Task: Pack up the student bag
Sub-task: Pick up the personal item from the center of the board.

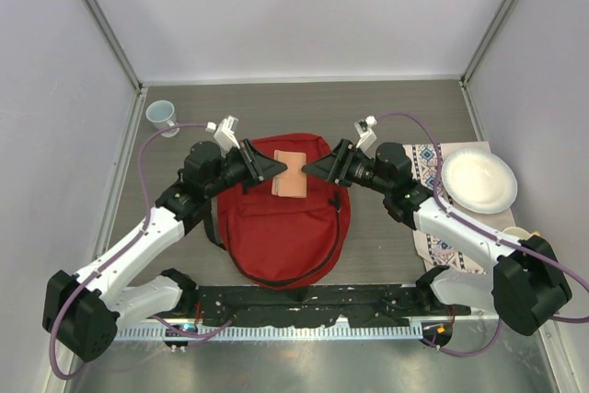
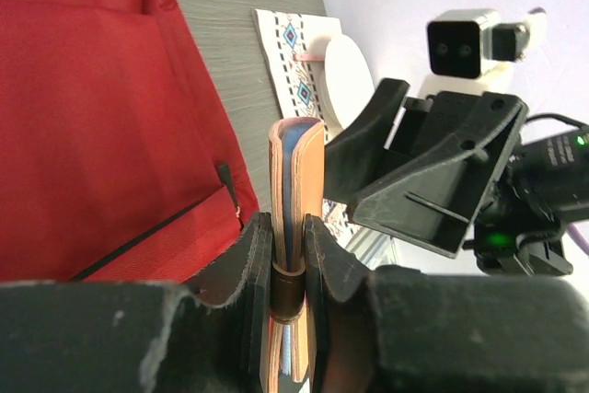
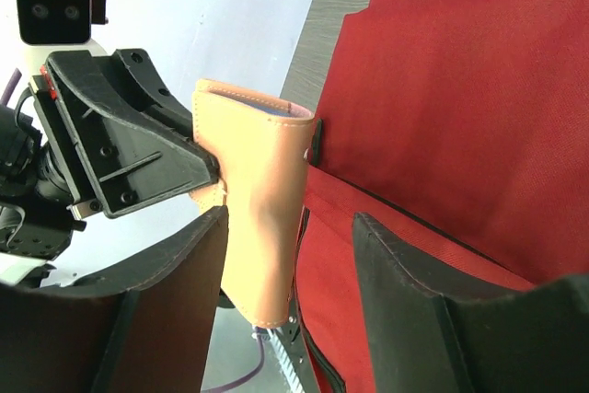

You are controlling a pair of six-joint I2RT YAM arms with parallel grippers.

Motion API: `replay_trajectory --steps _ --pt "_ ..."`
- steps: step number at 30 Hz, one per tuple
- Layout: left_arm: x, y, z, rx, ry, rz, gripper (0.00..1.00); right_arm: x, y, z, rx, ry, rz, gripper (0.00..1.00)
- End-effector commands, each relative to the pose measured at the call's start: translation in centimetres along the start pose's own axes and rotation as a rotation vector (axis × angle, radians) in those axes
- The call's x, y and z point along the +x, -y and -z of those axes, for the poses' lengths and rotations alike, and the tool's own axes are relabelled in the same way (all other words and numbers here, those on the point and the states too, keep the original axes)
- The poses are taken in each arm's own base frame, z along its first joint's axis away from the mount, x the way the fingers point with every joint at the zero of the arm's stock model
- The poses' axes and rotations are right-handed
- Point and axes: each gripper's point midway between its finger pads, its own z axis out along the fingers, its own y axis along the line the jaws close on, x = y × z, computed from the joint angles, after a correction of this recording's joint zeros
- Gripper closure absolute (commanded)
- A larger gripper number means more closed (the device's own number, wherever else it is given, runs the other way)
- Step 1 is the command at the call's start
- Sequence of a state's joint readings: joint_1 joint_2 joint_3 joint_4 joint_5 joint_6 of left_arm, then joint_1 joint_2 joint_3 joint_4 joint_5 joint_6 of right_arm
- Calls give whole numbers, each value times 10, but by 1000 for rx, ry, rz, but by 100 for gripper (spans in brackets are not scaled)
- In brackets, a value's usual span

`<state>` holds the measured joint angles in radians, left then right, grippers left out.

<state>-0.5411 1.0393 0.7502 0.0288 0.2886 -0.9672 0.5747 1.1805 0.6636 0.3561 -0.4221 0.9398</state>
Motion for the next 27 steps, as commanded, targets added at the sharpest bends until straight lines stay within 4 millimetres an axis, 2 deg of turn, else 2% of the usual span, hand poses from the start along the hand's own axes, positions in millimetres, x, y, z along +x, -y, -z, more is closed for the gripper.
replay_trajectory --steps 1,8,14,15,17,18,19,22,25,27 --pt "-1 34 8 153 -16 -79 84 1 -17 0 -86 -20 48 38" --pt "3 42 5 209 -53 -99 84 10 -37 1 -224 -77 45 45" --pt "1 44 4 217 -45 -101 84 10 -45 4 -278 -73 40 61" --pt "1 43 4 212 -45 -101 84 11 -46 5 -283 -73 40 68" --pt "0 40 3 192 -37 -102 77 10 -47 5 -288 -69 37 75" --pt "0 35 3 166 -40 -97 70 10 -47 5 -286 -67 37 82" --pt "-1 33 3 149 -36 -98 54 10 -43 5 -271 -61 33 85" --pt "-3 14 6 36 -22 -125 28 8 -31 4 -205 -33 32 91" --pt "-15 -13 18 -138 32 -176 19 6 -17 8 -112 -13 65 93" --pt "-20 -28 28 -238 47 -210 17 -4 -4 10 -23 44 106 94"
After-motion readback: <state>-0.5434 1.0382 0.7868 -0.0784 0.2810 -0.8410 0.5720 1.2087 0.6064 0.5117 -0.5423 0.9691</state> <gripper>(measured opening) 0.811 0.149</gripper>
